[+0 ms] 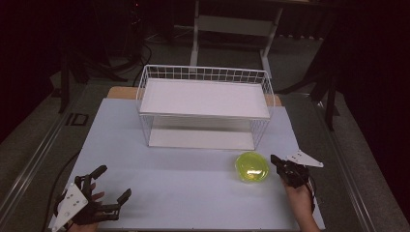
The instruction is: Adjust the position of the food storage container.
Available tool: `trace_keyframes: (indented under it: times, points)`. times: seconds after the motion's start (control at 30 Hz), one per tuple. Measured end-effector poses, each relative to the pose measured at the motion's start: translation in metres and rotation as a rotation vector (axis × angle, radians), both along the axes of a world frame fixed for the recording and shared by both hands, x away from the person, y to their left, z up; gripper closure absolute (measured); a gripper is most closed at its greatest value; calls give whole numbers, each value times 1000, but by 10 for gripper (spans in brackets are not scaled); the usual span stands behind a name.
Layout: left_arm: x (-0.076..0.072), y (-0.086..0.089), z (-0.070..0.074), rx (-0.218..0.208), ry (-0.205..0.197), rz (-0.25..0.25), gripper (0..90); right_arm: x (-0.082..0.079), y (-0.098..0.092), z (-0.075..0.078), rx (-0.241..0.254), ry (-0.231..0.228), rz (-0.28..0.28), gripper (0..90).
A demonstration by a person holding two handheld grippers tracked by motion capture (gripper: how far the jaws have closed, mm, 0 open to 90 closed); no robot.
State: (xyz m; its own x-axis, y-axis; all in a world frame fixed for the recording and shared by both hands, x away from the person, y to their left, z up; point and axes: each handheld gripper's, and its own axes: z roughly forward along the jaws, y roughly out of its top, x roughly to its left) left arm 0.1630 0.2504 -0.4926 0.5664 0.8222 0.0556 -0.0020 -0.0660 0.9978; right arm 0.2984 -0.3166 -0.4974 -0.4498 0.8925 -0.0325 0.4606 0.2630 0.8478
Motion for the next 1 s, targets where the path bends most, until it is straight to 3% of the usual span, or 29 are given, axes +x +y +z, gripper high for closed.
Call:
trace_keyframes:
  times: [0.17,0.37,0.53,0.6,1.0]
  points:
    - [0,0,0,0,1,2,3,1,-1,-12,20,65,-19,900]
    - [0,1,0,-2,-1,7,3,-1,7,-23,1,121,24,900]
    - [0,1,1,-5,-3,12,3,-1,12,-25,20,150,47,900]
    - [0,1,1,-3,-2,10,3,0,15,-26,6,155,51,900]
    - [0,-1,1,5,-1,5,3,1,43,-28,7,186,161,900]
